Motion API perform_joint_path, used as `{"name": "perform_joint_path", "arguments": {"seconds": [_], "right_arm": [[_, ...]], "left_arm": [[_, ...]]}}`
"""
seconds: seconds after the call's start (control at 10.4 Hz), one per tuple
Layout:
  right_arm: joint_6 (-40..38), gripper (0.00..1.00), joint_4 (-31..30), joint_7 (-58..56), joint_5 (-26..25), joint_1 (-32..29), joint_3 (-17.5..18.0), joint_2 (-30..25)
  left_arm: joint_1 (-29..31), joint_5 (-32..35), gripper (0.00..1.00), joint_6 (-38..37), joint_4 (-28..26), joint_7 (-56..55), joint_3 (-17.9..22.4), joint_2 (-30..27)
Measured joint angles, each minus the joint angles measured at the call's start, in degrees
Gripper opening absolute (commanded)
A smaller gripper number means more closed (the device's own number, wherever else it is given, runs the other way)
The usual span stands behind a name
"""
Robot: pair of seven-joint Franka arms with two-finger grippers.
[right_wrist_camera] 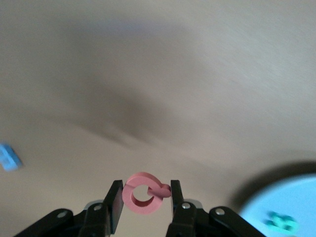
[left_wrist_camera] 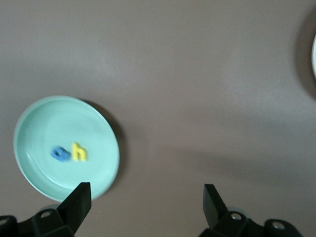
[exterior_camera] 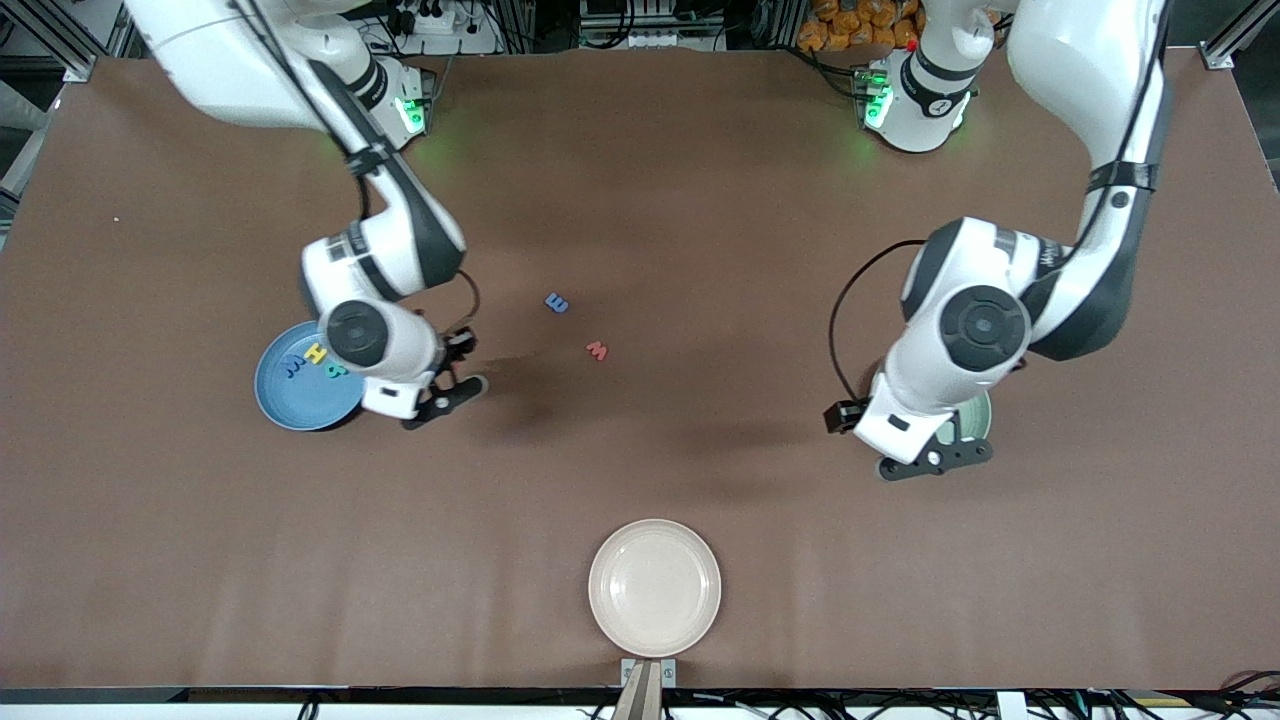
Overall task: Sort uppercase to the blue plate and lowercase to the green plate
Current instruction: 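Carry the q to the blue plate while the left gripper moves toward the m, then release the q onto the blue plate while the left gripper lowers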
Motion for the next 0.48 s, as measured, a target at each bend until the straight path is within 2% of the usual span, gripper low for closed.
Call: {"name": "perform_joint_path", "arguments": {"seconds": [0.19, 0.48], "right_arm": [[-6.46, 0.37, 0.01, -8.51, 0.26, -4.68, -0.3, -1.76], [-10.37, 0.36, -1.44, -15.67, 0.36, -6.5, -4.75, -2.49]], "left_arm": [[-3.01, 0.05, 1.0, 0.0, -0.02, -9.74, -0.04, 0.69], [-6.38, 0.04, 1.0, -0.07, -0.09, -21.83, -0.2, 1.05]]}}
